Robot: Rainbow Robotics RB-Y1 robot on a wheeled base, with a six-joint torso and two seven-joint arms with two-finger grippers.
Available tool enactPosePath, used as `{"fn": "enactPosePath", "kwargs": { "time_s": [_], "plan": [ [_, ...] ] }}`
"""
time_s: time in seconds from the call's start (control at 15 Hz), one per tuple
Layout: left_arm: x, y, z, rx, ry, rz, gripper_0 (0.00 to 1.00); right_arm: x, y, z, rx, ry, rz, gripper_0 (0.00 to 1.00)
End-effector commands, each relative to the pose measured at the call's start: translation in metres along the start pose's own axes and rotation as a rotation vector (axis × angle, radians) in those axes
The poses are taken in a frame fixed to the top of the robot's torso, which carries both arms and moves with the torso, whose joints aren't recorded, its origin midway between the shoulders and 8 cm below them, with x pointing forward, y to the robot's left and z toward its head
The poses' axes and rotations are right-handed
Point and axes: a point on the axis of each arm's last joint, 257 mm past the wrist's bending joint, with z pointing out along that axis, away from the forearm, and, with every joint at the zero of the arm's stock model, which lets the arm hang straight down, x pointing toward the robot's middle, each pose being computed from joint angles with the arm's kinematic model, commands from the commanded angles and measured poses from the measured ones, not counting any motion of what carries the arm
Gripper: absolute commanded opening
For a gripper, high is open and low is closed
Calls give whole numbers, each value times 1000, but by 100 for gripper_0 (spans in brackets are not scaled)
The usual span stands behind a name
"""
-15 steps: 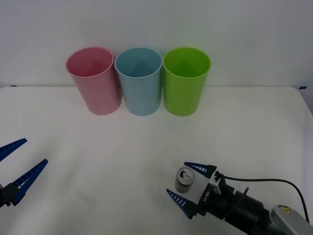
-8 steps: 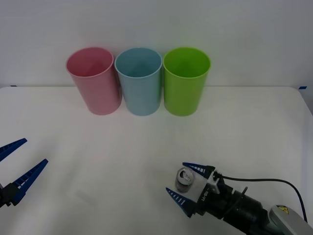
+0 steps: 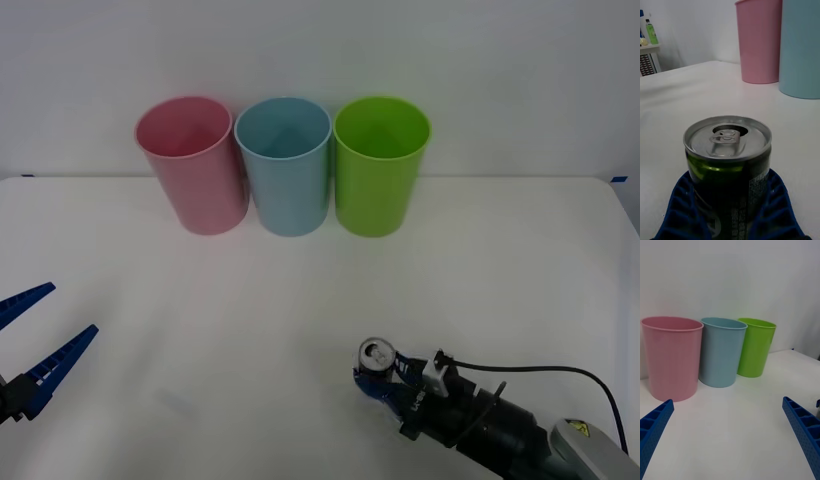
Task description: Grasp the object on the table and drop it into the matching bin: aluminum can to the light blue bin, PET bottle to the pink bin.
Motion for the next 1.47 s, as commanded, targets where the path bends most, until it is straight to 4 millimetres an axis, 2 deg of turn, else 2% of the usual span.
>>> {"fn": "enactPosePath", "kwargs": {
  "time_s": [0.07, 0.47, 0.67, 0.87, 1.47],
  "plan": [
    [0, 0, 0, 0, 0, 0, 100, -2, -2, 0, 3, -3, -6, 0],
    [0, 0, 0, 0, 0, 0, 100, -25, -18, -3, 27, -37, -13, 0],
    [0, 0, 0, 0, 0, 0, 100, -45, -29, -10, 67, -42, -40, 0],
    [0, 0, 0, 0, 0, 0, 100, -66, -30, -11, 68, -66, 15, 0],
    [0, 0, 0, 0, 0, 0, 100, -172, -46, -11, 92, -192, 91, 0]
  ]
}}
